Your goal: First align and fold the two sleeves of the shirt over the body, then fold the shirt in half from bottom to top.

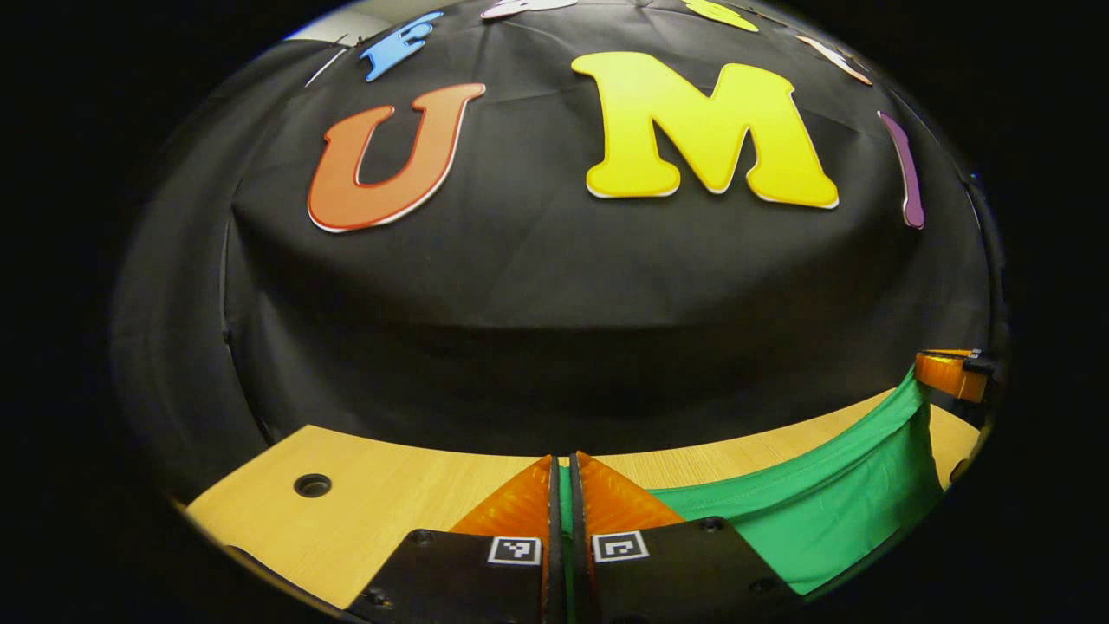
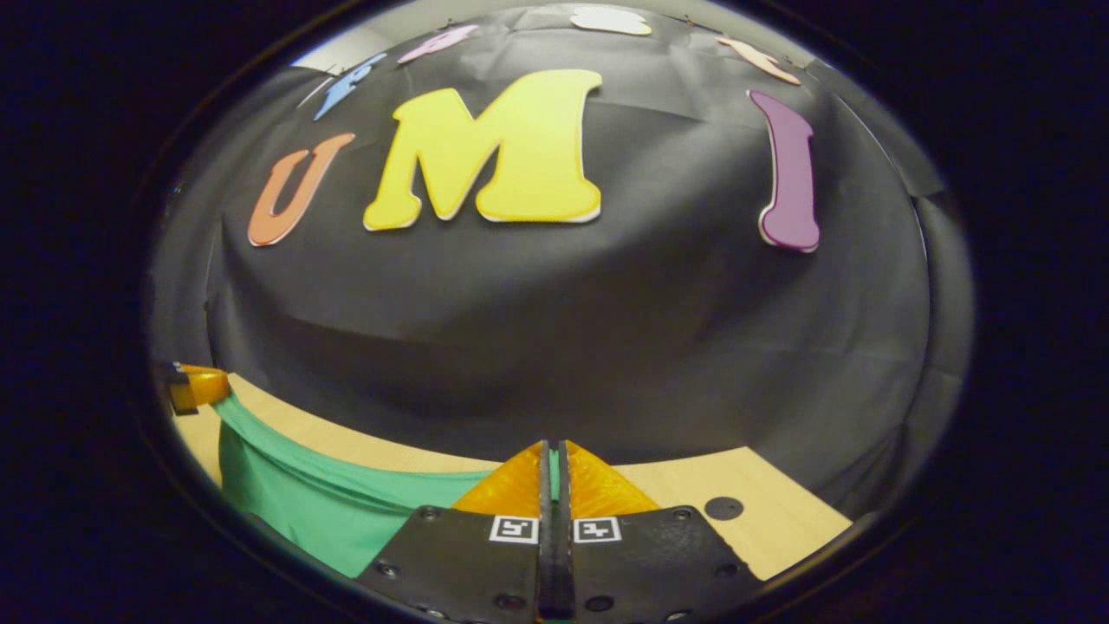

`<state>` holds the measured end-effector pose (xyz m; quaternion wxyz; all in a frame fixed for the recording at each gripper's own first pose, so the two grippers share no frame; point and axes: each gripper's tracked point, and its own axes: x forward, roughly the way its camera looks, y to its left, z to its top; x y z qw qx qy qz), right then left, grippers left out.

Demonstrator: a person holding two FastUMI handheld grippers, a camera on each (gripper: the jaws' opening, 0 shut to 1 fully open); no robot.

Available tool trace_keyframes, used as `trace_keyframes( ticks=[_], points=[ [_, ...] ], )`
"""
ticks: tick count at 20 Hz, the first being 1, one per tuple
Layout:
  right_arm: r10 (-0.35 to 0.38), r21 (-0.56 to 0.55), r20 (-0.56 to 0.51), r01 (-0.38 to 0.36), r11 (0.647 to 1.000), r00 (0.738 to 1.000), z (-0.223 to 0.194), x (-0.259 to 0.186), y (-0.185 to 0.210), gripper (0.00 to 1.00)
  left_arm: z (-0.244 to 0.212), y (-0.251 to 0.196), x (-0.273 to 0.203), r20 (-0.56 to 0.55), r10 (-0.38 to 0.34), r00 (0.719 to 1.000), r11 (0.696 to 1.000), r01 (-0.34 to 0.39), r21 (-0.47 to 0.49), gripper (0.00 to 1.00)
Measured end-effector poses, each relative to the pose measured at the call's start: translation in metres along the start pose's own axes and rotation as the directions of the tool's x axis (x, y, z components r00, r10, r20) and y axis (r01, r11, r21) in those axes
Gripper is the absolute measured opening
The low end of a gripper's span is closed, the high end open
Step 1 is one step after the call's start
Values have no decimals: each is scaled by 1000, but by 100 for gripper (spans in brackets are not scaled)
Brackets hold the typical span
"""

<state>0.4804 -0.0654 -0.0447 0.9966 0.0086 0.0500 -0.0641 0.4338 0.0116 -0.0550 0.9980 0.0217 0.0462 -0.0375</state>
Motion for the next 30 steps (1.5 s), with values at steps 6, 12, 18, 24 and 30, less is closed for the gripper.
trace_keyframes(
  ticks=[6,12,18,24,30],
  points=[
    [-53,-4,-32,53,999,998,-36,36,-9,0,-32,-7,27,-68,-32,997,999,34,34,10],
    [-63,-4,-76,63,998,995,-62,41,-10,0,-36,4,28,-55,26,998,999,-24,36,15],
    [-103,-16,-53,103,995,993,-50,34,-23,95,-44,-5,32,-68,-1,998,999,3,32,100],
    [-91,6,-65,92,996,994,-55,14,-18,96,-53,1,32,-47,38,998,999,-38,5,100],
    [-103,35,8,103,994,995,-24,-31,-11,95,-18,13,-2,129,98,987,995,-99,-1,100]
  ],
)
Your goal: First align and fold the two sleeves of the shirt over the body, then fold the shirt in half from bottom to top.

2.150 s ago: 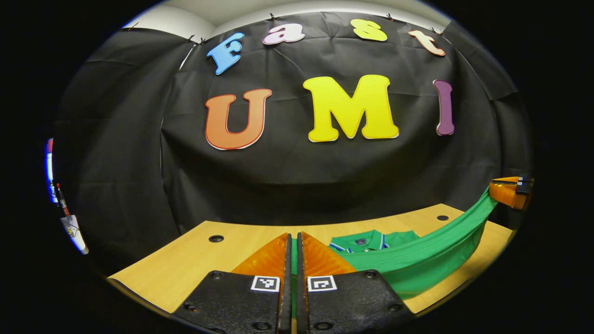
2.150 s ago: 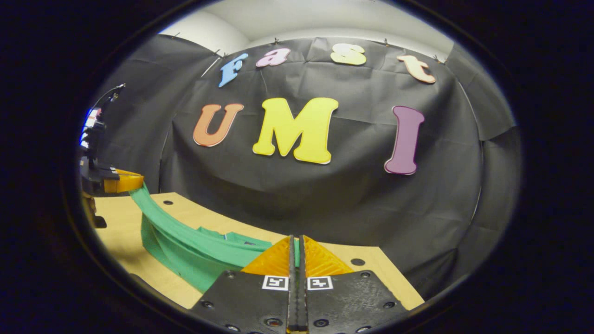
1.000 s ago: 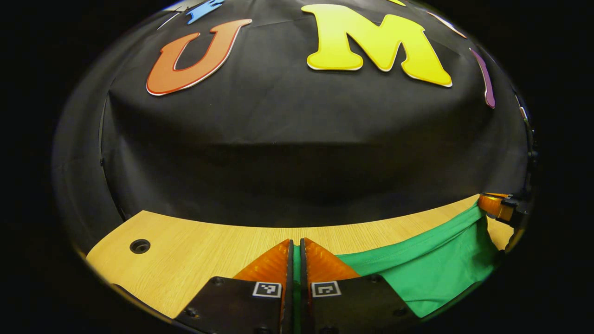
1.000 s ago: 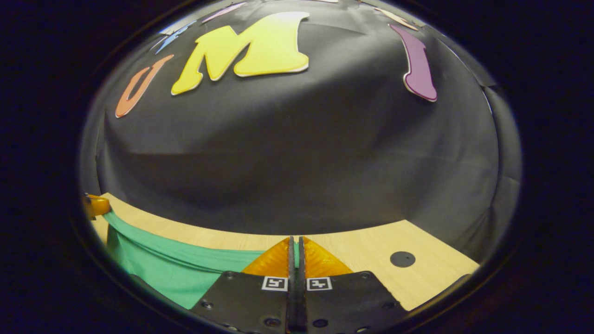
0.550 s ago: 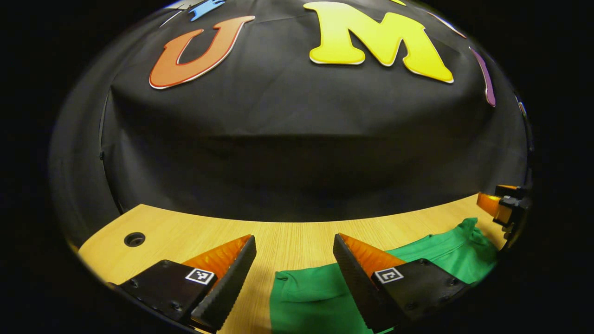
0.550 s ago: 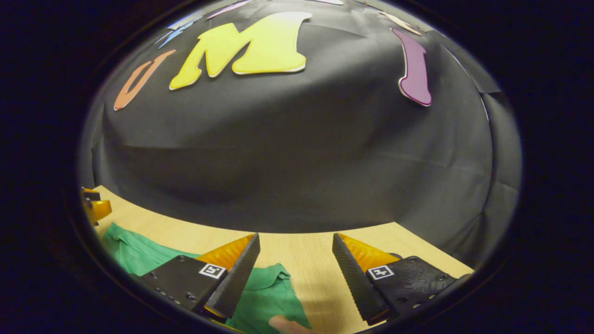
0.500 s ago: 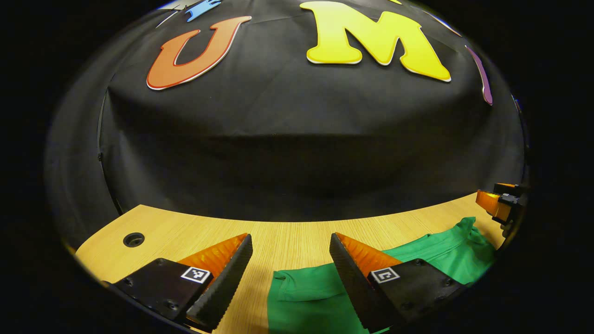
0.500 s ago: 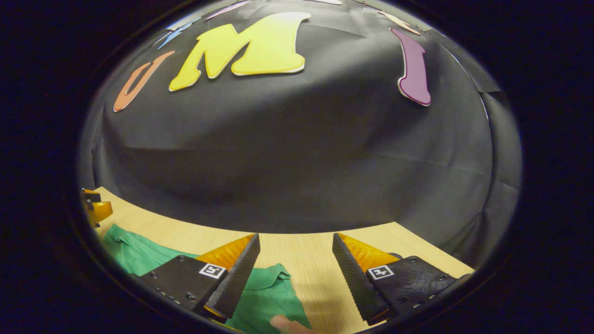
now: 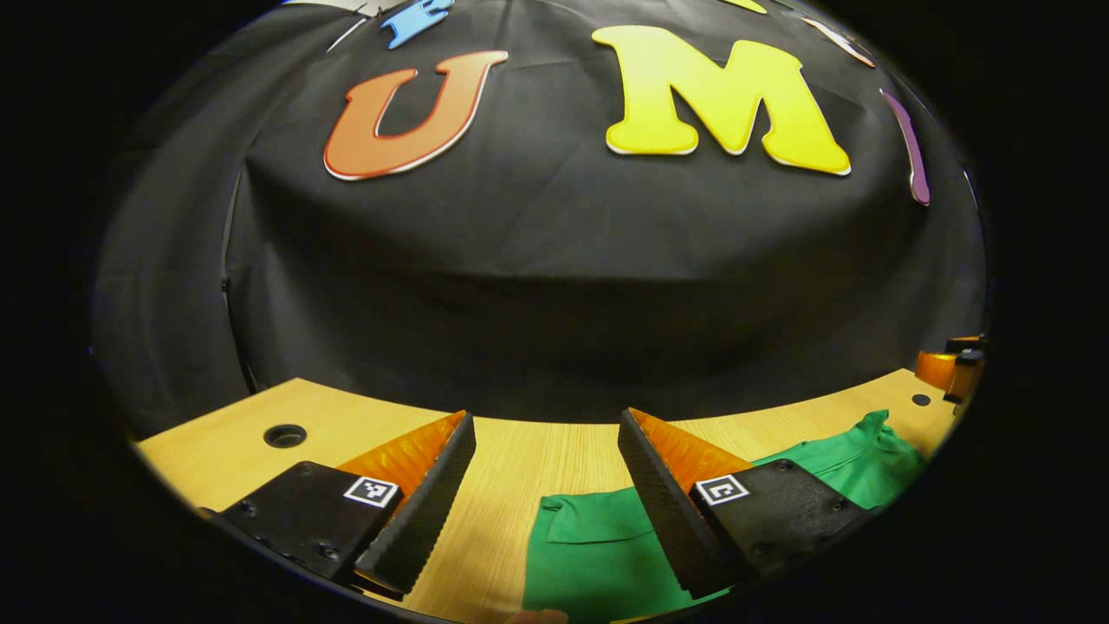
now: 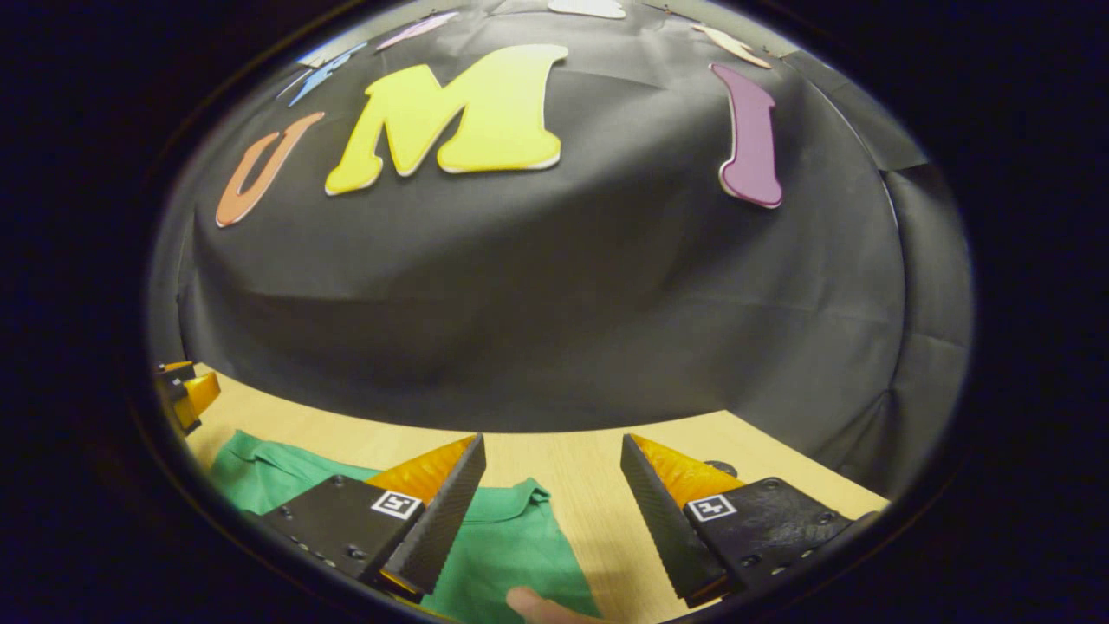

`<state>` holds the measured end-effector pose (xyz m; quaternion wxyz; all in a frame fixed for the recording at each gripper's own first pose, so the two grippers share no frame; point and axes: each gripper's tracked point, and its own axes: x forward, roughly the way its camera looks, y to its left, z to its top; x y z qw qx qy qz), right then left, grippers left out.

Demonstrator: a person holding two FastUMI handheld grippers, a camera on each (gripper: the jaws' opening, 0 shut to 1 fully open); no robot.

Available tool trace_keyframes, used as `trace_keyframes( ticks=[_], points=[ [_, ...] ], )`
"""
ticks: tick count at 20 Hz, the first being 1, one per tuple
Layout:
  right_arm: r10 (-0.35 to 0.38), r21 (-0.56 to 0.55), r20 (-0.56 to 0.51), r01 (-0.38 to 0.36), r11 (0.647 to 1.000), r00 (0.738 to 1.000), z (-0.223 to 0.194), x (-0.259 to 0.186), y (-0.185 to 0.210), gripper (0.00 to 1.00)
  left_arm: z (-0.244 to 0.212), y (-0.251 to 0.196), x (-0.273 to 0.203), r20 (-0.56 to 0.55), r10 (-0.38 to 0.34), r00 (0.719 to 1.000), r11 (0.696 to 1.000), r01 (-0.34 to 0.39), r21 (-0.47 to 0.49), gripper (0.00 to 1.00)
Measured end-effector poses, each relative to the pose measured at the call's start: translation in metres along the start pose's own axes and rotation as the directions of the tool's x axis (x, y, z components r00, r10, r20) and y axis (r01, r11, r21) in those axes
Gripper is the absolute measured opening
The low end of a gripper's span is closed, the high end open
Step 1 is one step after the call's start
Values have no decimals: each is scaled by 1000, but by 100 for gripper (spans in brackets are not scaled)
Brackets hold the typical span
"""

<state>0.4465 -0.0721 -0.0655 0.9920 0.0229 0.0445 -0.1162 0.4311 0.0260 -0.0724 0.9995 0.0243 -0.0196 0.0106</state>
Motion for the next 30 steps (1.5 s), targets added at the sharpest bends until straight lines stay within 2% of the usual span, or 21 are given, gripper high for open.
trace_keyframes(
  ticks=[5,7,11,18,22,24,28,30],
  points=[
    [26,-56,57,-23,998,998,11,-54,9,95,-6,2,-48,2,49,999,996,-49,72,100],
    [38,-65,93,-32,997,995,17,-77,11,95,-9,-4,-74,7,44,999,995,-44,87,100],
    [84,-79,113,-75,994,990,0,-120,12,96,-11,-2,-125,16,62,998,994,-63,89,100],
    [94,-133,100,-80,988,991,-44,-191,-13,96,-18,0,-202,18,81,997,993,-82,84,100],
    [126,-85,105,-117,989,986,-50,-232,-17,95,-16,0,-242,33,96,995,992,-98,74,100],
    [127,-72,104,-120,990,986,-47,-256,-24,95,-14,-10,-257,13,75,997,997,-75,21,100],
    [126,-49,107,-121,991,986,-19,-304,-41,95,4,-9,-286,-11,87,996,992,-86,91,100],
    [124,-74,92,-117,990,988,-5,-327,-49,95,20,-16,-305,-43,69,997,995,-66,76,100]
  ],
)
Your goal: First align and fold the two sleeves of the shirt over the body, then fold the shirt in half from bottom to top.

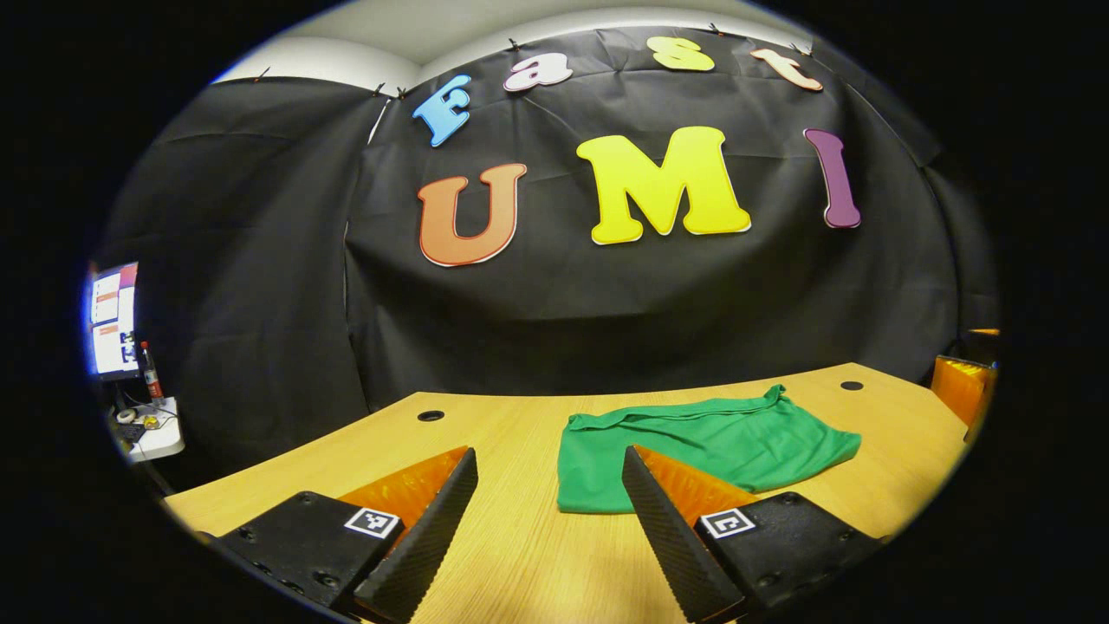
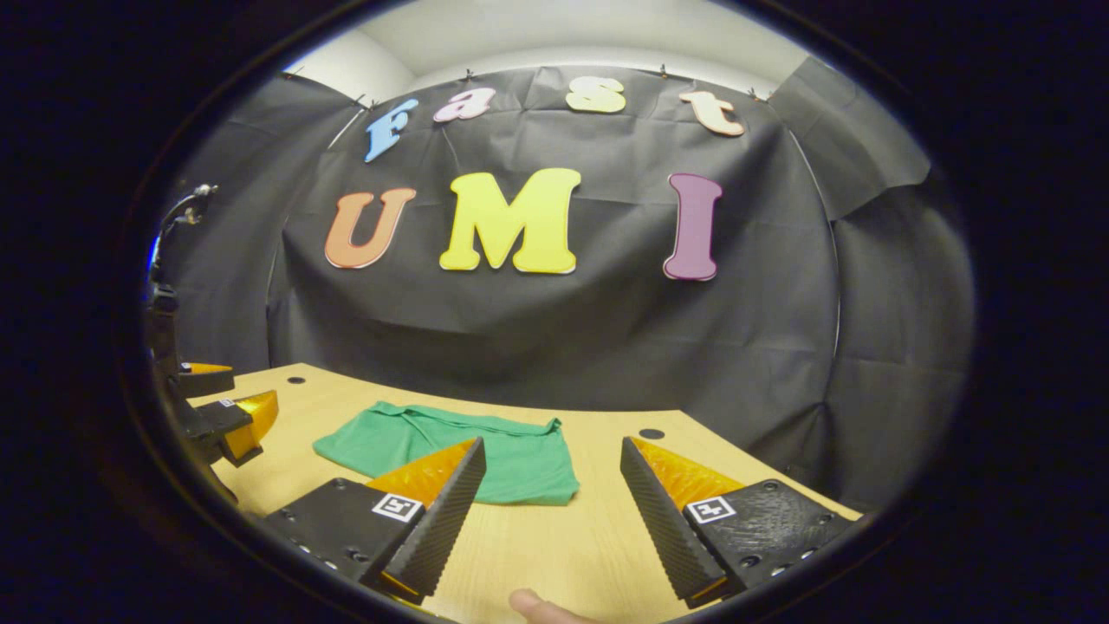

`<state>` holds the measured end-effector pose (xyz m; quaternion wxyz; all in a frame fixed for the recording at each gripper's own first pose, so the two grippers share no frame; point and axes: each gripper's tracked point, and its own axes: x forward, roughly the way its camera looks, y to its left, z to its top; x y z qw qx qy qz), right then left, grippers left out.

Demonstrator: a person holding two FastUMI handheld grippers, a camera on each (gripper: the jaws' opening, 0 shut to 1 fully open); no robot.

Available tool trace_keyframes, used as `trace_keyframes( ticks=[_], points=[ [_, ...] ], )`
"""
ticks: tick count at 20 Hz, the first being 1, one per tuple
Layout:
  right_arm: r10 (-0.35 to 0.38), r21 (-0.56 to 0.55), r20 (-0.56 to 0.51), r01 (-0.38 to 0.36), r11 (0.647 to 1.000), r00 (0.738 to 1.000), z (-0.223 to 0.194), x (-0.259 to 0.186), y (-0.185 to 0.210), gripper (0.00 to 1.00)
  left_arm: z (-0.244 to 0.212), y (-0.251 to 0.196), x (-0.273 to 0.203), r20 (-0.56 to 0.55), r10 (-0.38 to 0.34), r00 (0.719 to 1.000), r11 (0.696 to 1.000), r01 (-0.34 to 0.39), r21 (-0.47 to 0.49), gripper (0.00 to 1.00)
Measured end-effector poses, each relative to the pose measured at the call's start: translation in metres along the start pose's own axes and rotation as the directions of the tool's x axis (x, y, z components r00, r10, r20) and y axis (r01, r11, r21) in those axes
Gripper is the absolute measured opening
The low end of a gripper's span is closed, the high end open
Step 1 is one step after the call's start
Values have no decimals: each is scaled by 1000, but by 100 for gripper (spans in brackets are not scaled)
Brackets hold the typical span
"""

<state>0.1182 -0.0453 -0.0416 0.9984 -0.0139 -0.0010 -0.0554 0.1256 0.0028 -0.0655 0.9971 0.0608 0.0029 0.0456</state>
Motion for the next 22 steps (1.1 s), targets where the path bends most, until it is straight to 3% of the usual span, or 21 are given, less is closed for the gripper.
trace_keyframes(
  ticks=[3,6,9,11,15,22],
  points=[
    [71,36,19,-71,997,997,35,-40,5,94,31,-1,-36,3,-6,1000,1000,6,-20,100],
    [13,23,72,-14,1000,997,68,-76,-19,94,50,2,-73,1,-14,1000,998,14,-54,100],
    [10,13,105,-11,1000,994,93,-109,-21,95,66,-5,-105,11,-56,998,996,57,-75,100],
    [14,9,112,-15,1000,994,98,-128,-24,94,77,-4,-125,40,-60,997,997,62,-54,100],
    [9,-2,124,-9,1000,992,99,-151,-23,95,90,-23,-151,94,-133,987,990,137,-35,100],
    [-48,17,104,47,999,993,84,-147,-21,96,89,-24,-151,85,-164,983,985,168,-38,100]
  ],
)
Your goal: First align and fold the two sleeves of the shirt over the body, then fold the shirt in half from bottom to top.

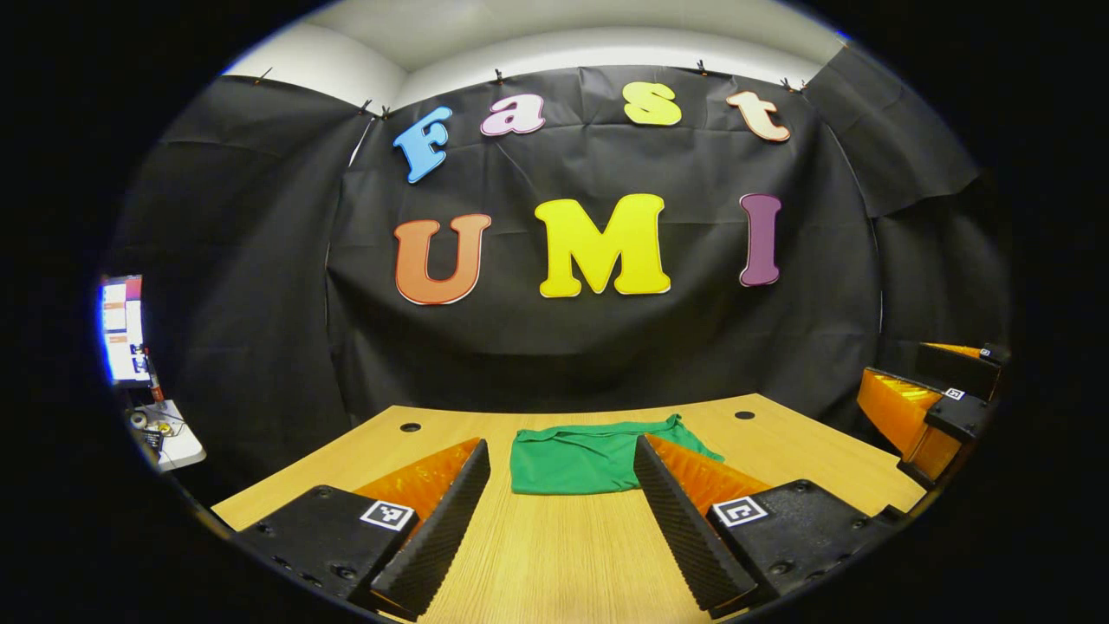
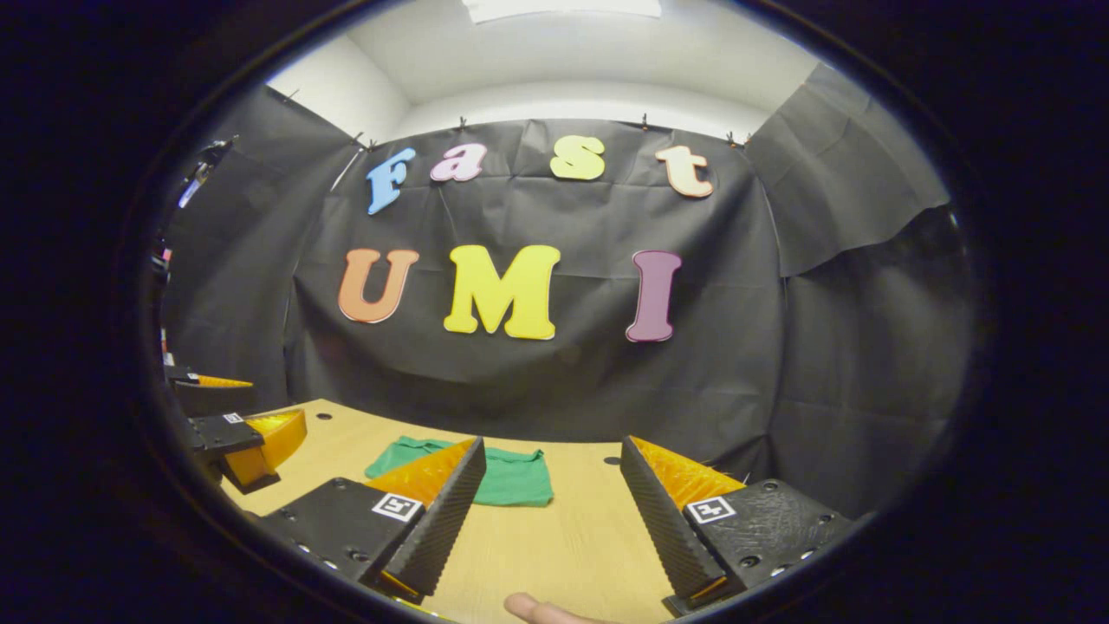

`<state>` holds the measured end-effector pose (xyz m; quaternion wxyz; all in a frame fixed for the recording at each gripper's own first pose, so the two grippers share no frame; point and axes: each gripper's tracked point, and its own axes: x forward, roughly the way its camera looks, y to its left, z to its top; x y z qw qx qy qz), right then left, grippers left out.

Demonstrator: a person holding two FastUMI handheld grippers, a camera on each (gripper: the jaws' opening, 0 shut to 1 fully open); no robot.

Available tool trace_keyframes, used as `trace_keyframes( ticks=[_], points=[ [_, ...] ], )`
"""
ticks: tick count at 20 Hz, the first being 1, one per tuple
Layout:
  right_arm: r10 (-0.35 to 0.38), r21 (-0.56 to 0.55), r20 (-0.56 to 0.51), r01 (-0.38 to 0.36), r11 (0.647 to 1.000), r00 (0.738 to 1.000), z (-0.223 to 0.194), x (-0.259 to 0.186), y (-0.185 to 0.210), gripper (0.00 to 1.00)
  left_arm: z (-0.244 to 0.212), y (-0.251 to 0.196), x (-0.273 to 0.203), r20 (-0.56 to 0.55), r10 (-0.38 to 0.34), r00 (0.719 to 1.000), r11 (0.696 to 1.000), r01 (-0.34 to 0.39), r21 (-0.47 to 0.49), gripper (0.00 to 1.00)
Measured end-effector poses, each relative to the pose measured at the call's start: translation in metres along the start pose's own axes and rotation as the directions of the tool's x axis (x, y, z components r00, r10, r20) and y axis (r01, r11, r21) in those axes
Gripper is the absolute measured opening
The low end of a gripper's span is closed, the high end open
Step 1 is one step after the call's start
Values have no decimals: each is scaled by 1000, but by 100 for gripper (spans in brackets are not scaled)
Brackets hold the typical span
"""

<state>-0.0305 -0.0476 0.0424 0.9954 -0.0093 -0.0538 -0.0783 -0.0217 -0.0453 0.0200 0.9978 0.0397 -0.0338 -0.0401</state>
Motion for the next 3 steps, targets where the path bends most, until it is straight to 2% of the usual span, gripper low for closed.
trace_keyframes(
  ticks=[3],
  points=[
    [9,-56,9,-9,998,1000,-1,4,12,95,-1,15,5,-3,18,1000,999,-18,-27,100]
  ],
)
